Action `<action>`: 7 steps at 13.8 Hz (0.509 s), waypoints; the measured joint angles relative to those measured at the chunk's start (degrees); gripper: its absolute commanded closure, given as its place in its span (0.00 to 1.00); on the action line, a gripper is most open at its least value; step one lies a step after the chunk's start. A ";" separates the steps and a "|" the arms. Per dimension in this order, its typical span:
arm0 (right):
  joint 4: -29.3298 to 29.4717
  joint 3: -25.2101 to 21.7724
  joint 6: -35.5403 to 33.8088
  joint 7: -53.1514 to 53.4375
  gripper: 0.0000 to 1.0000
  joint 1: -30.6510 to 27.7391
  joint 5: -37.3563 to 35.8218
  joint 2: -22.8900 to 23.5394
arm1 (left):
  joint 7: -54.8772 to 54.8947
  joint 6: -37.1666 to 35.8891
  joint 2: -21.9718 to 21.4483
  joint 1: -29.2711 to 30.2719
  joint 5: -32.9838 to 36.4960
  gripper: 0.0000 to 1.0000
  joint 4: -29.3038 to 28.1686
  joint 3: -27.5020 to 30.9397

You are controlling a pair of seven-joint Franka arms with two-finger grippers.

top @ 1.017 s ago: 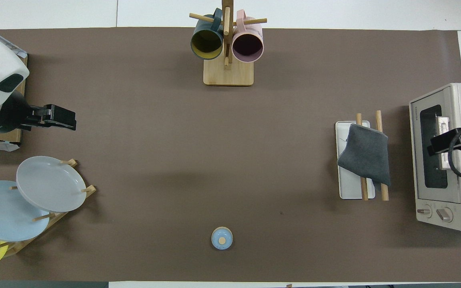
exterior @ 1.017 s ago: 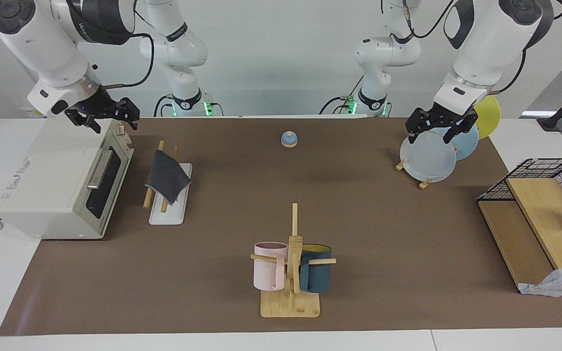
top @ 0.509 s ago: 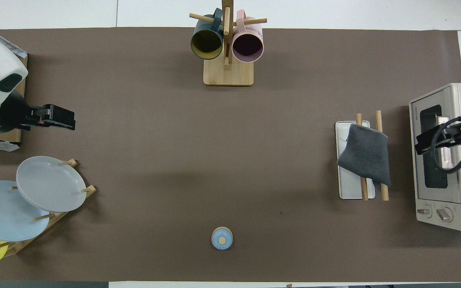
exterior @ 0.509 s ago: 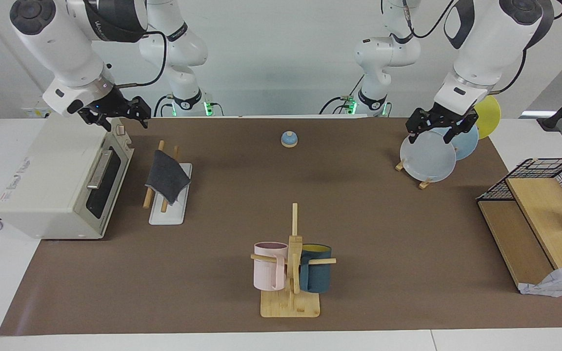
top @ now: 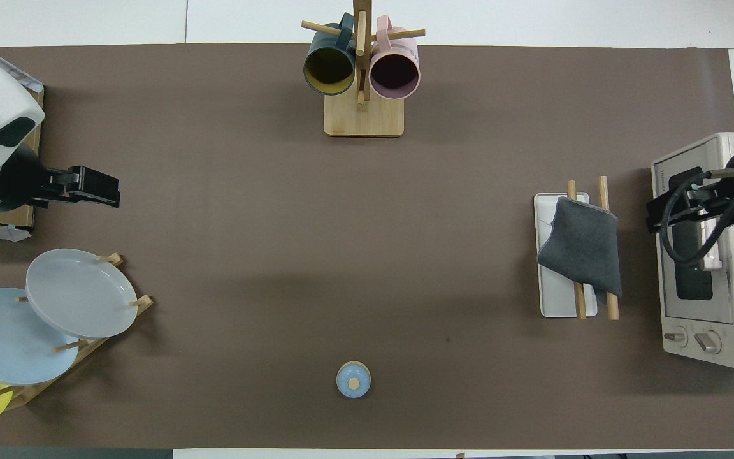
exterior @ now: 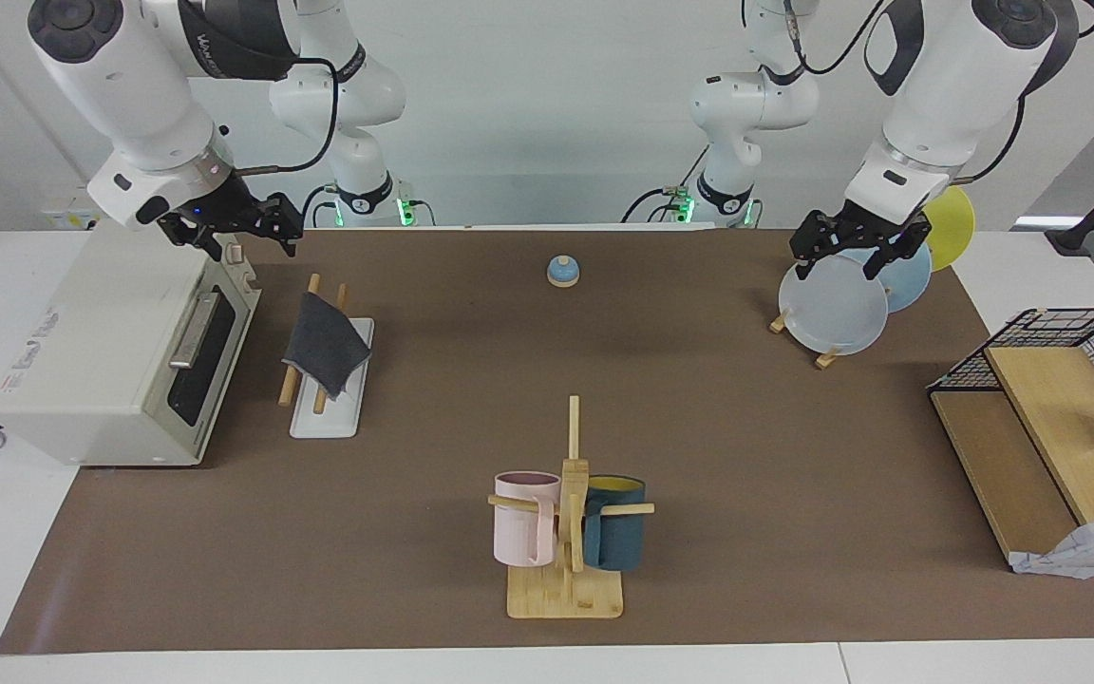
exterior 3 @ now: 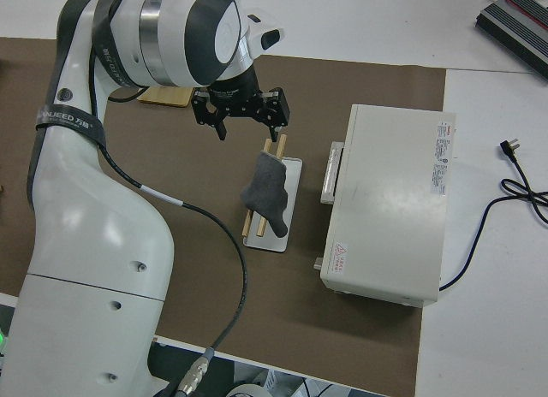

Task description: Fold towel and hang on rack

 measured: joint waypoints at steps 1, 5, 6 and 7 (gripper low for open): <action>0.00 -0.47 0.13 0.00 0.00 -0.11 0.00 0.02 | 0.00 0.00 0.00 0.00 0.00 0.00 0.00 0.00; -1.46 -0.99 0.43 0.00 0.00 -0.21 0.00 -1.29 | 0.00 0.00 0.00 0.00 0.00 0.00 0.00 0.00; -2.25 -0.99 0.99 0.00 0.00 -0.08 0.00 -1.98 | 0.00 0.00 0.00 0.00 0.00 0.00 0.00 0.00; -2.85 -0.98 2.43 0.00 0.00 0.02 0.00 -2.52 | 0.00 0.00 0.00 0.00 0.00 0.00 0.00 0.00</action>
